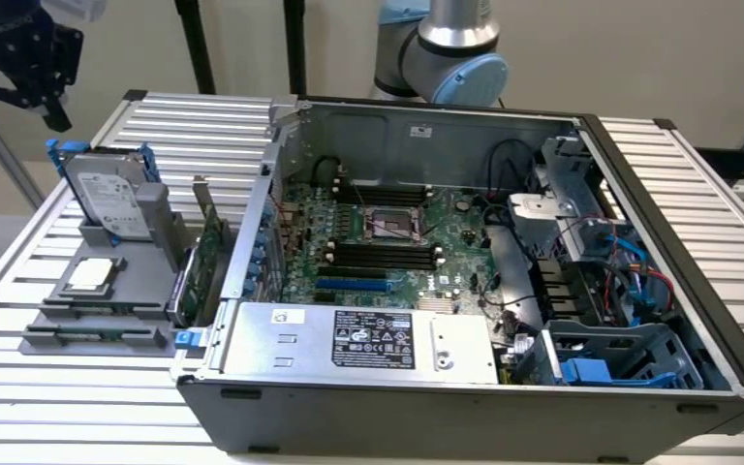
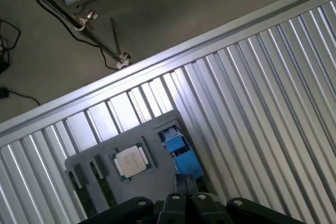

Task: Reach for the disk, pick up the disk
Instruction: 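Pick up the disk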

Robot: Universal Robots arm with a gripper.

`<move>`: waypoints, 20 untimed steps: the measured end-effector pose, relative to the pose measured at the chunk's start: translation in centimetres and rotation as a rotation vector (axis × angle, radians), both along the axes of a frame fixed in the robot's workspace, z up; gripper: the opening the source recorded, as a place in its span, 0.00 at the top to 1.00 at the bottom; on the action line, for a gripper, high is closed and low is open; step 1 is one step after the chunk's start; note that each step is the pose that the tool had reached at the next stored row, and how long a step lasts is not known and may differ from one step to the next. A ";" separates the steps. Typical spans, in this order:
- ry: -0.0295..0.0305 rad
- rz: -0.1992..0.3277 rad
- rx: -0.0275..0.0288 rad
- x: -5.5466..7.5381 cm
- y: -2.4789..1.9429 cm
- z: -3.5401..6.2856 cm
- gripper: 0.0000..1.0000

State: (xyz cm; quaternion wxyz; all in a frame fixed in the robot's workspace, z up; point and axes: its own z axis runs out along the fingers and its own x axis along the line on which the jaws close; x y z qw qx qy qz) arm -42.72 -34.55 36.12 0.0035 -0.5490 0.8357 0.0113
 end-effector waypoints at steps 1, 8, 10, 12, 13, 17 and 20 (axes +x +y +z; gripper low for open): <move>0.0002 0.017 -0.0001 0.0 0.00 -0.02 0.89; -0.0001 0.110 0.0000 0.0 0.15 -0.30 0.89; -0.0007 0.125 0.0001 0.0 0.31 -0.41 0.89; -0.0012 0.142 -0.0001 0.0 0.48 -0.53 0.89; -0.0019 0.152 0.0000 0.0 0.55 -0.59 0.89; -0.0036 0.193 -0.0002 0.0 0.80 -0.71 0.89; -0.0037 0.221 -0.0001 0.0 1.13 -0.72 0.89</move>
